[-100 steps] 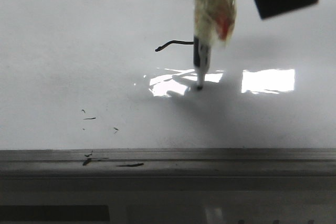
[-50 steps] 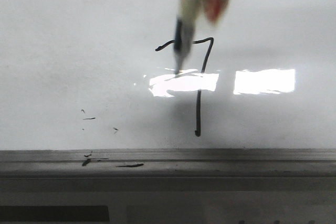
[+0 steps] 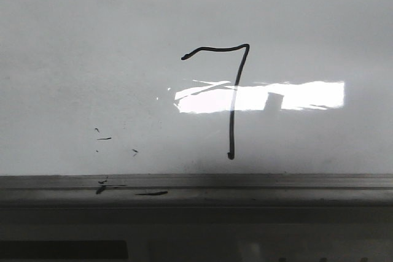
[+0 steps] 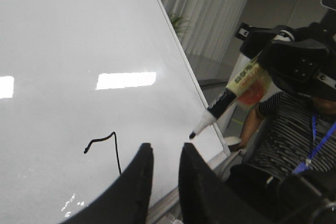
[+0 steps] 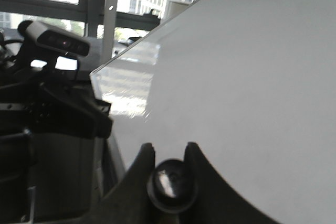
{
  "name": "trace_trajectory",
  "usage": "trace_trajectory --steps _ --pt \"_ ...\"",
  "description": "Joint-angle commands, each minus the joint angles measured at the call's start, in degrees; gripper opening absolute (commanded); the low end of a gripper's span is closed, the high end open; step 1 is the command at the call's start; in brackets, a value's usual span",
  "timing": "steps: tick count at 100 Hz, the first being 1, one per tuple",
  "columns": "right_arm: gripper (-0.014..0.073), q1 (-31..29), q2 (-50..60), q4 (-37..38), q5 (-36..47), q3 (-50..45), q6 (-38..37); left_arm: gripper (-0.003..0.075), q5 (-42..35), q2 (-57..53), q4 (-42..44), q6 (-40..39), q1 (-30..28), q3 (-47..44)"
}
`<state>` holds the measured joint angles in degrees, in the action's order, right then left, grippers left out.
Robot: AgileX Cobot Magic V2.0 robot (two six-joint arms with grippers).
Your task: Write number 7 on whiteboard
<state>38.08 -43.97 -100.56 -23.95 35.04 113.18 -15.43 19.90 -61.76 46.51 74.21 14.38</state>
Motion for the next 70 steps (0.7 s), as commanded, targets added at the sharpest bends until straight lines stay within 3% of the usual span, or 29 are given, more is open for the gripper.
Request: trace_trajectory --steps 1,8,13,27,48,70 --pt "-0.0044 -0.3 0.4 2.7 -5.1 -1.6 -6.2 0.0307 2.0 4.1 4.2 0.1 -0.1 2.9" --pt "-0.0044 -0.3 0.4 5.0 -7.4 -3.5 -9.5 0.0415 4.2 8.3 4.6 0.1 -0.1 3.9" --pt "-0.0044 -0.3 0.4 5.3 -9.1 -4.3 -9.7 0.0445 6.2 12.2 6.2 0.1 -0.1 4.6" --pt "-0.0044 -0.3 0.4 5.3 -9.9 -4.7 -9.7 0.0407 11.5 22.9 14.0 0.1 0.1 8.8" --pt "-0.0044 -0.3 0.4 5.3 -9.9 -4.7 -9.7 0.0386 11.5 35.3 14.1 0.1 0.1 16.9" --pt "-0.0044 -0.3 0.4 5.3 -10.2 -4.7 -9.7 0.0386 12.9 40.0 13.7 0.1 0.1 20.9"
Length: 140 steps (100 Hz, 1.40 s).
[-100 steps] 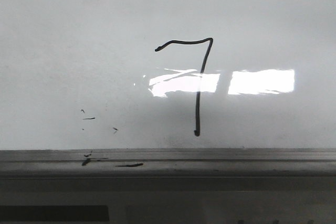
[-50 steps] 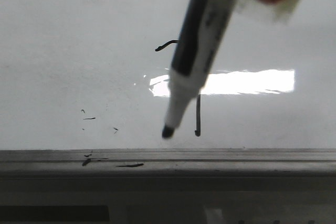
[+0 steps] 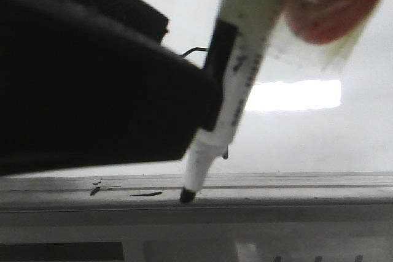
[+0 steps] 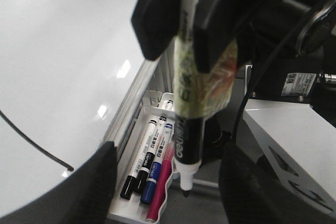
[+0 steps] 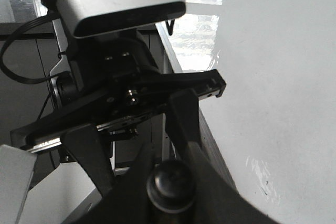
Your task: Write number 7 on whiteboard
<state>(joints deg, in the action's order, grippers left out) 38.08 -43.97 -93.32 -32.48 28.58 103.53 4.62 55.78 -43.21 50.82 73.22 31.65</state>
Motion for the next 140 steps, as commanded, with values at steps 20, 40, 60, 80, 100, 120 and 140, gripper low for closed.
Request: trace_trajectory --steps 20,40,60,80,100,120,140 --pt "-0.0044 -0.3 0.3 0.2 -1.0 1.7 -0.1 0.0386 -6.5 4.1 -5.9 -4.2 1.1 3.7" --pt "-0.0044 -0.3 0.3 2.4 0.7 1.7 -0.1 0.0386 -3.8 4.1 -3.5 -4.2 1.2 3.7" --pt "-0.0044 -0.3 0.3 0.9 -4.0 2.3 0.0 0.0386 -3.7 4.1 -2.6 -4.2 1.2 3.7" --pt "-0.0044 -0.3 0.3 -0.2 -2.8 4.9 1.0 0.0386 -3.8 4.1 -1.3 -4.2 1.2 3.7" --pt "-0.0044 -0.3 0.3 -0.2 -0.4 5.2 1.5 0.0386 -4.1 4.1 -1.3 -4.2 1.2 3.7" --pt "-0.0044 -0.3 0.3 -0.7 -1.2 5.2 1.5 0.0386 -5.4 4.1 -1.9 -4.2 1.2 3.7" --pt "-0.0044 -0.3 0.3 -3.0 -1.7 5.2 1.5 0.0386 -7.2 4.1 -1.9 -4.2 1.2 3.7"
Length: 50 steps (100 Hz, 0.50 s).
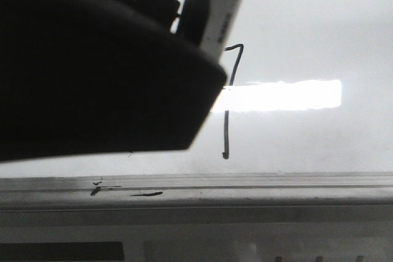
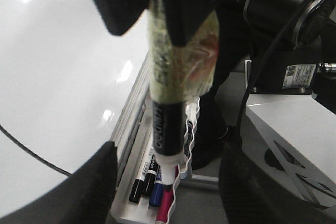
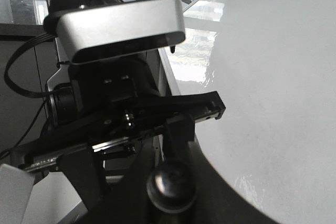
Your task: Write number 7 on whiteboard
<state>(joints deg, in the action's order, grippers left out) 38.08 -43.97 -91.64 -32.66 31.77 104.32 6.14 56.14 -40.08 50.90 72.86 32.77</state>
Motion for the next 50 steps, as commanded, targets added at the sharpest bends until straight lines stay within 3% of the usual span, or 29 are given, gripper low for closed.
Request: trace_trajectory --steps 1,37,50 --pt "-0.0044 -0.3 0.3 -5.1 -1.7 2.0 0.7 0.0386 -8.8 3.7 -5.1 -4.3 1.5 2.5" --pt "-0.0044 -0.3 -1.7 -7.7 -7.4 2.0 4.0 0.0379 -10.8 4.0 -6.8 -4.3 1.5 2.5" --pt "-0.0044 -0.3 -2.8 -8.2 -9.2 3.2 5.6 0.0279 -10.8 4.0 -8.1 -4.3 1.5 2.5"
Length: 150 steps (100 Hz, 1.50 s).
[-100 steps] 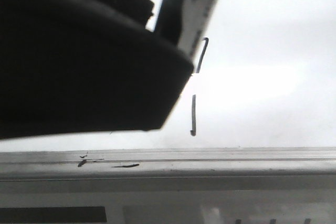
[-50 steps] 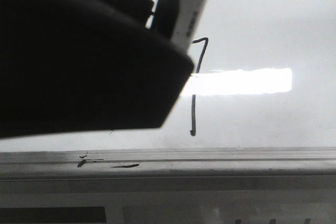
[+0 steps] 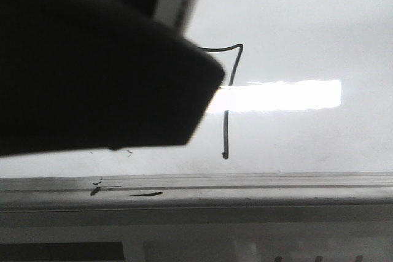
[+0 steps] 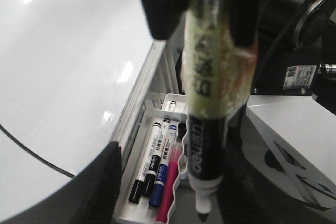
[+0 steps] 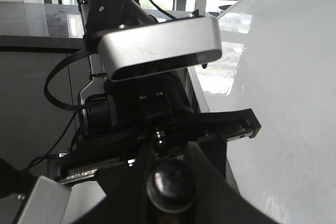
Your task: Write number 7 on whiteboard
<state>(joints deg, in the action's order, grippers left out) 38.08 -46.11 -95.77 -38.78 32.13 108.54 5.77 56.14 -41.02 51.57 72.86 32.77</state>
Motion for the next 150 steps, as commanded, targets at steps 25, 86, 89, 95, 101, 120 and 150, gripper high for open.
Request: trace_trajectory --steps 25,86,89,95,101,120,150 --pt "-0.0044 -0.3 -3.1 -3.9 -3.6 3.6 1.4 0.0037 -10.5 4.0 -7.3 -4.9 1.5 2.5" --pt "0.0497 -0.3 -3.1 -4.0 3.8 3.6 0.2 -0.0020 -9.9 4.0 -9.4 -4.9 1.4 2.5" --pt "0.0561 -0.3 -2.6 -4.3 5.1 3.6 0.2 -0.0020 -9.3 4.0 -9.4 -4.9 1.4 2.5" --pt "0.0629 -0.3 -1.4 -5.3 8.0 3.7 0.1 -0.0020 -7.1 4.0 -9.3 -4.9 1.4 2.4" --pt "0.0654 -0.3 0.8 -6.3 10.4 3.8 0.1 -0.0020 -4.7 4.0 -9.3 -4.9 1.3 2.1" --pt "0.0627 -0.3 10.2 -6.3 17.3 3.8 -0.3 -0.0020 -4.9 3.9 -11.6 -4.9 1.0 0.3" --pt "-0.0049 -0.3 21.0 -6.3 26.1 3.6 -5.1 -0.0020 -5.2 3.9 -26.1 -5.0 -10.3 0.2"
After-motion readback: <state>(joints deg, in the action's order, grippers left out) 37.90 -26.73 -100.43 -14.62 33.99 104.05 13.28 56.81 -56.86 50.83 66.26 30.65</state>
